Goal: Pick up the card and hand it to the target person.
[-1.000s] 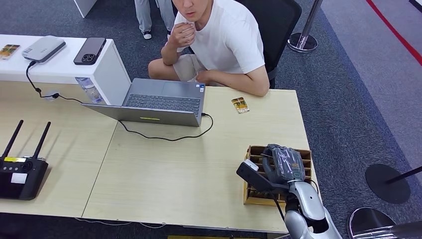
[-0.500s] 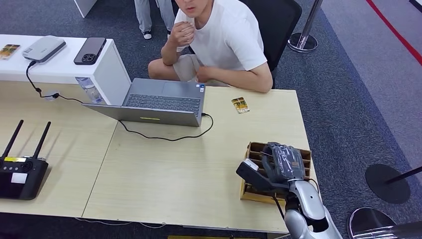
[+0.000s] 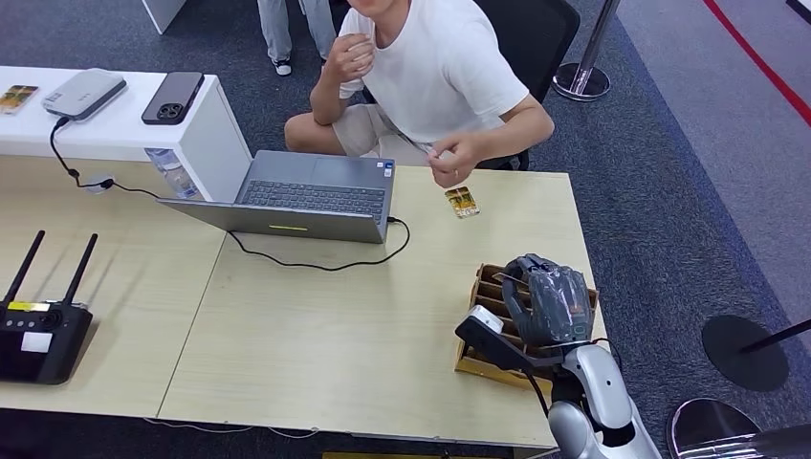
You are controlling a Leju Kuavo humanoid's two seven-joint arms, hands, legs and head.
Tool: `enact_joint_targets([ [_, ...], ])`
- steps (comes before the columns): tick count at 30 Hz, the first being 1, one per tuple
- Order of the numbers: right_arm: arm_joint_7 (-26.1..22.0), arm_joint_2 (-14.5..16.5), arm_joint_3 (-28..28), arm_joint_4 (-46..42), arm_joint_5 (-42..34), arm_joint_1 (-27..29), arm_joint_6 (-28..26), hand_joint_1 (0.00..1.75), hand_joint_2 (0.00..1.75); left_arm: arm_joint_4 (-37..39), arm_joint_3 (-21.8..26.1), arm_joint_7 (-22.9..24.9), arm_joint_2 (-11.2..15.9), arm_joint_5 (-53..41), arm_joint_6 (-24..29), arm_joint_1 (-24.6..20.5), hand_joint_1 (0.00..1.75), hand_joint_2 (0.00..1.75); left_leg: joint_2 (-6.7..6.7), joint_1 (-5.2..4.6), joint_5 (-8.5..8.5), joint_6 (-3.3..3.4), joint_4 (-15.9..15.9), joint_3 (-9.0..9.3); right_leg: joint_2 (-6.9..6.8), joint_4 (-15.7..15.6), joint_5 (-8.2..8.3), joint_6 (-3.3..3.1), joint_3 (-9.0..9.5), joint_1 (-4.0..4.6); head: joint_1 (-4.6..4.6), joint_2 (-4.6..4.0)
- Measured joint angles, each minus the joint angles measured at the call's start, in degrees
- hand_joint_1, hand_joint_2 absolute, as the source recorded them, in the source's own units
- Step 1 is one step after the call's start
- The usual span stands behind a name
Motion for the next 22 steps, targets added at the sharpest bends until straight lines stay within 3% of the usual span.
enact_joint_targets([
  [13,-3.22,0.04,0.06,-2.05,0.02,0.05,-5.1,1.43,1.75,0.0,0.0,-0.08,0.0,-0.02,0.0,0.03,0.0,1.75,0.0,0.0,0.0,0.0,0.0,-0.01,0.0,0.0,0.0,0.0,0.0,0.0,0.01,0.0],
  [22,-4.16,1.45,0.89,1.31,2.77,-2.62,-7.47,1.43,1.75,0.0,-0.04,0.39,-0.02,-0.35,-0.02,-0.24,0.0,1.75,0.0,0.0,0.02,0.02,0.0,-0.01,0.0,0.01,0.0,0.0,0.01,0.0,0.0,0.0],
])
